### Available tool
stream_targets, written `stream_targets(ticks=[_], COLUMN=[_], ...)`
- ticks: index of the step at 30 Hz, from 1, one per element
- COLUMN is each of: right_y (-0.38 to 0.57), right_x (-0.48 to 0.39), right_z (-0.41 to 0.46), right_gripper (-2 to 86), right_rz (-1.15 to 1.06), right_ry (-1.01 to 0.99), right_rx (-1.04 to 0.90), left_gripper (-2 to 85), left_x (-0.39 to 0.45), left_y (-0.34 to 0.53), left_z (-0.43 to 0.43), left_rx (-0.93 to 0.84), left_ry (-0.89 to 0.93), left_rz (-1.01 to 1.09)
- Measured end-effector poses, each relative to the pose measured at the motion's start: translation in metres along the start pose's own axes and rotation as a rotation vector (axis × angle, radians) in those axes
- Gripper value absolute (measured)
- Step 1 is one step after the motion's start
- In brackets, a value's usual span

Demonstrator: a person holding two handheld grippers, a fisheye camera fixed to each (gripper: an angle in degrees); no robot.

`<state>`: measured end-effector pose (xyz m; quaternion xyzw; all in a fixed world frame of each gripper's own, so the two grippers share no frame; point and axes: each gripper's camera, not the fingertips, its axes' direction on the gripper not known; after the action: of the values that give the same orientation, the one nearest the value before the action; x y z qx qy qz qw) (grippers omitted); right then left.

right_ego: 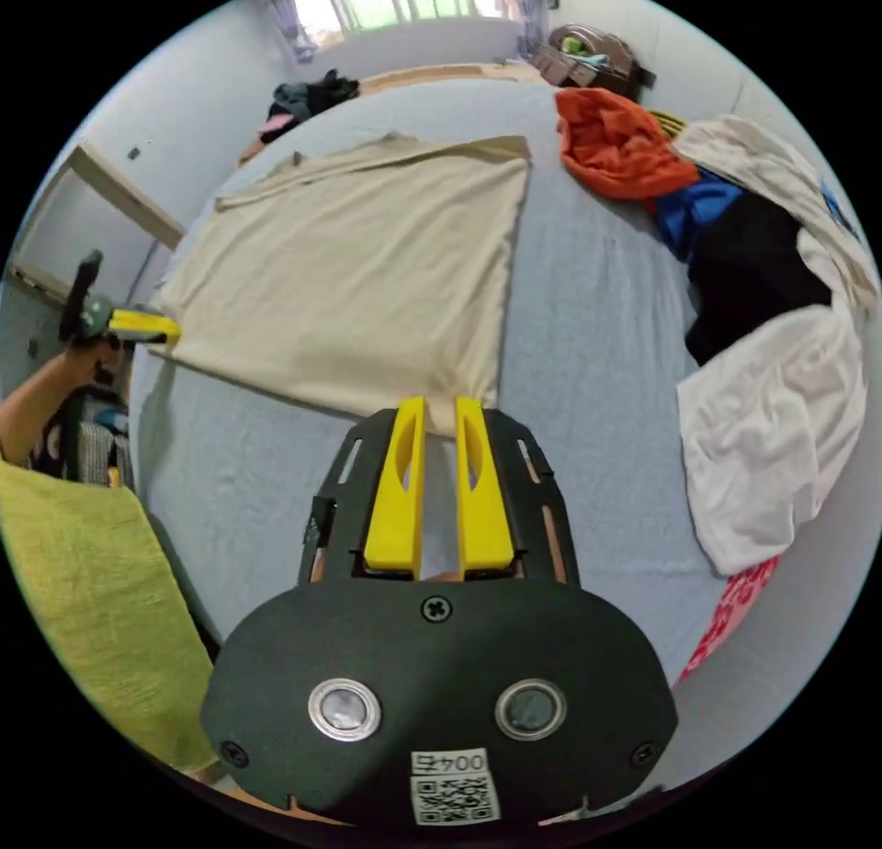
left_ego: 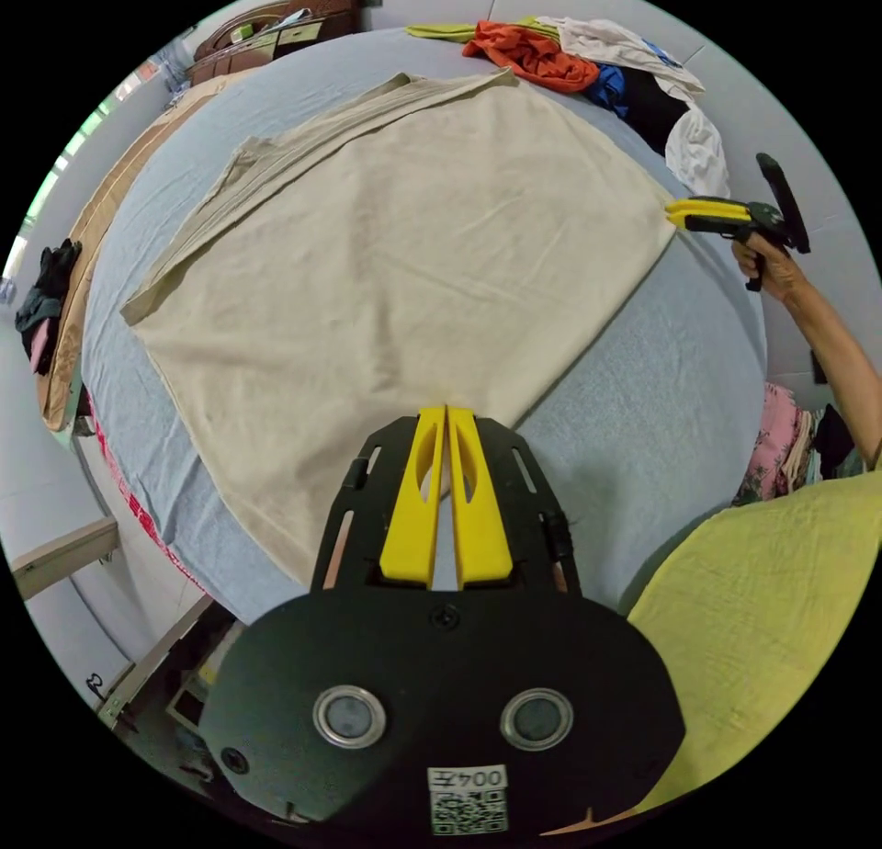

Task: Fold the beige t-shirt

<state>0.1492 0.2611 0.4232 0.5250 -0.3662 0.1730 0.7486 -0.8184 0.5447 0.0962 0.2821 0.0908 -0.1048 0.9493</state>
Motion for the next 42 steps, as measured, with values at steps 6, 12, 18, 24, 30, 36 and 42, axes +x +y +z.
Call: stream_targets(ticks=[6, 12, 18, 24, 30, 36, 42], right_y=[0.088, 0.164, 0.189, 0.207, 0.24, 0.233, 0.219], right_x=[0.109, 0.153, 0.171, 0.191, 0.203, 0.201, 0.194], right_z=[-0.048, -0.025, -0.012, -0.015, -0.015, -0.011, 0.0], right_gripper=[9.1, 12.0, 13.3, 12.5, 12.2, 11.6, 10.2], right_rz=[0.387, 0.664, 0.752, 0.782, 0.844, 0.843, 0.856], right_ry=[-0.49, -0.75, -0.718, -0.742, -0.794, -0.813, -0.849], right_rx=[0.256, 0.332, 0.277, 0.273, 0.297, 0.311, 0.332], left_gripper=[3.0, 7.2, 9.3, 11.0, 10.0, 10.5, 8.2], left_x=[-0.082, -0.137, -0.169, -0.196, -0.211, -0.228, -0.233], left_y=[0.049, 0.167, 0.237, 0.245, 0.265, 0.26, 0.263], left_z=[-0.012, -0.013, 0.014, 0.015, 0.014, 0.006, 0.004], left_rx=[0.178, 0.522, 0.605, 0.624, 0.653, 0.701, 0.703], left_ry=[0.327, 0.778, 0.96, 0.995, 1.031, 1.044, 1.039], left_rz=[-0.363, -0.793, -1.085, -1.147, -1.195, -1.213, -1.21])
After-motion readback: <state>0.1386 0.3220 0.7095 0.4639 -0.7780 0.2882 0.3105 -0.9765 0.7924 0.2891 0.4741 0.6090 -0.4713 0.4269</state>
